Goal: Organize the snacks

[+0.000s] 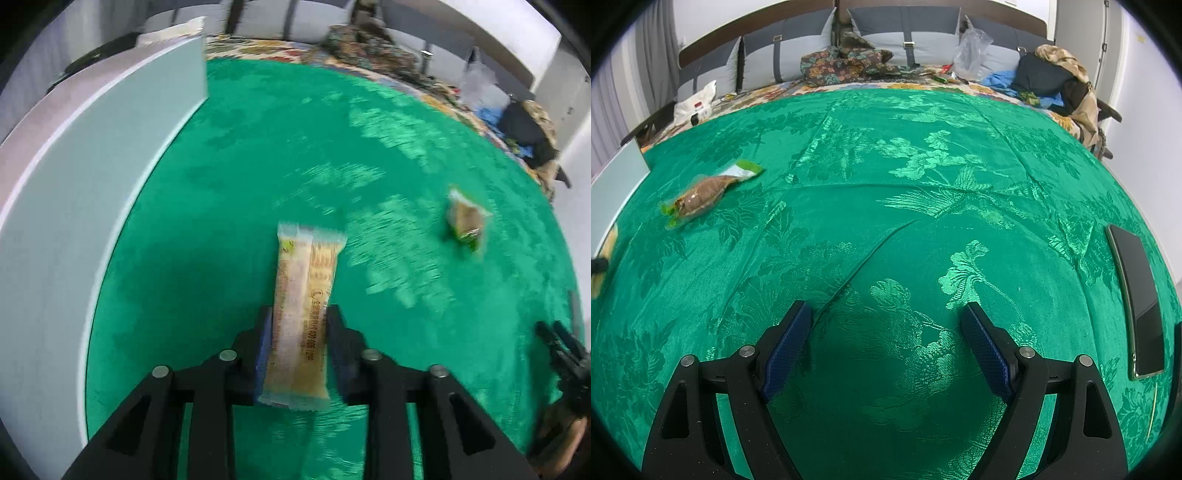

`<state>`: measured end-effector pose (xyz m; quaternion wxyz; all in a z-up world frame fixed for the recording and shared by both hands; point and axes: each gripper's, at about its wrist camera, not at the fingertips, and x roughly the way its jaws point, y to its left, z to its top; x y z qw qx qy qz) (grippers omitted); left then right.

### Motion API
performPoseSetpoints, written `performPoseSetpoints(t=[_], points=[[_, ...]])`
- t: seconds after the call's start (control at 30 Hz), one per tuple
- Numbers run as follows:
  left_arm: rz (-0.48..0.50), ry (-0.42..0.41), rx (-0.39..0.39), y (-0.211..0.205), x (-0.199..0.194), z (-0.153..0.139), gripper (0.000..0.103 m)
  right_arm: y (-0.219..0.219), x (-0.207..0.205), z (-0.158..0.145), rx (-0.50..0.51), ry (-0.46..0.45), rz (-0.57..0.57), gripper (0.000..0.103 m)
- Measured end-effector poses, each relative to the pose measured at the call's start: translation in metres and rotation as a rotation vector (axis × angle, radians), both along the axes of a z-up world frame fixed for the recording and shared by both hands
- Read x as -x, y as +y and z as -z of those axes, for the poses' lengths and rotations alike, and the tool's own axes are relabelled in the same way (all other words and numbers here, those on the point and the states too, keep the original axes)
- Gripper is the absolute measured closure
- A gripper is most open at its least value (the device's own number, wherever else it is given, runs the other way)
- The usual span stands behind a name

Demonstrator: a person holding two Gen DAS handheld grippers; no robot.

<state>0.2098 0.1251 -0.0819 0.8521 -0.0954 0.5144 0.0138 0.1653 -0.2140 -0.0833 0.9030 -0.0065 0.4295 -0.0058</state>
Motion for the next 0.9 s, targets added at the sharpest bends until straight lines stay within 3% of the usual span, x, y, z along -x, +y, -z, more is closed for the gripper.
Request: performPoseSetpoints(t=[0.03,0.07,0.13,0.2,0.27,0.37,0.9], points=[[0.004,-0.041,-0.008,0.0,0.004,0.001,0.053,0.0,0.0,0.0,0.0,0.0,0.0,0.017],[0.001,-0.041,-0.04,-0.003,0.005,0.003,0.029,0.0,0.0,0.0,0.0,0.0,0.0,0.017],[-0.003,-0.032,-0.091,-0.007,0.006,0.009,0.019,0.0,0.0,0.0,-0.001,0.0,0.0,0.017],[0.026,-0.07,-0.15,-0.012,0.011,0.013,0.015,0.0,0.0,0.0,0.0,0.0,0.0,0.017],[0.032,-0.118,-0.171,-0.012,0.016,0.016,0.004,0.0,0.0,0.0,0.0,0.0,0.0,0.017],[0.02,-0.133,-0.16,-0.006,0.014,0.017,0.0,0.0,0.0,0.0,0.0,0.0,0.0,0.017],[0.022,-0.139,-0.161,-0.005,0.014,0.019,0.0,0.0,0.0,0.0,-0.002,0.0,0.0,0.016]])
